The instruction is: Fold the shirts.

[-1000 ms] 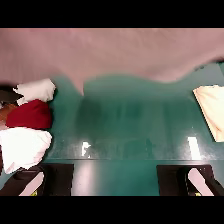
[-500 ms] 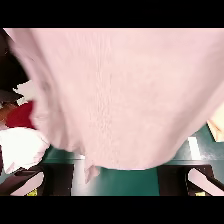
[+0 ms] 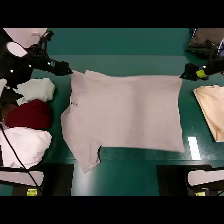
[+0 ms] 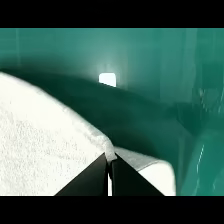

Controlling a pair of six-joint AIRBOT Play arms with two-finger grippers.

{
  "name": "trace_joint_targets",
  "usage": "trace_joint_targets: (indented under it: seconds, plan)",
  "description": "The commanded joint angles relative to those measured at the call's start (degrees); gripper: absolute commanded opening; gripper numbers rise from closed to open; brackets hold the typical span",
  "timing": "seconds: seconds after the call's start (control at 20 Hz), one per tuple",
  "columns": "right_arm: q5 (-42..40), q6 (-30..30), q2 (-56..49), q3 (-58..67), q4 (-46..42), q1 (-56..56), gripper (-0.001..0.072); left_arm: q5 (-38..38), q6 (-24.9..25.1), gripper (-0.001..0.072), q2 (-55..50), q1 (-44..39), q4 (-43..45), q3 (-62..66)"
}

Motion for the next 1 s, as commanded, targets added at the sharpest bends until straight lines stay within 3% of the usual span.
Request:
trace_joint_targets:
  seconds: [0.0,0.05,0.1,0.2,0.3,0.45,0.7,0.95]
  plan:
    - [-3.5,0.6,-5.9,6.4,0.1,1.4,0.0244,7.4,-1.0,0.0619,-3.2,0.3,-0.6,0.1]
    - [-2.1,0.8,-6.3,8.7,0.1,1.3,0.0428,5.8,-1.6,0.0606,-3.2,0.9,-0.3,1.3]
    - [0.8,0.8,-6.3,10.8,0.1,0.7,0.0428,2.4,-1.7,0.0608,-3.2,1.9,-0.3,3.2]
    - [7.2,0.5,-4.9,12.5,0.0,-0.1,0.0421,-6.3,-2.4,0.0607,-2.0,5.3,-0.3,5.8]
    - [11.0,-2.0,-1.1,8.7,-0.1,-0.9,0.0236,-11.8,-2.3,0.0606,0.9,8.5,0.3,3.7]
    - [11.1,-2.3,6.5,-3.0,0.1,-1.4,0.0236,-13.9,-2.5,0.0606,7.9,11.3,1.3,-9.3]
    - [7.0,-2.3,16.5,-20.5,0.1,-1.4,0.0236,-8.0,-4.4,0.0607,23.7,11.1,1.9,-40.8]
    - [5.8,-2.3,21.4,-26.8,0.1,-1.4,0.0237,-8.3,-4.5,0.0607,31.4,11.1,1.9,-54.4]
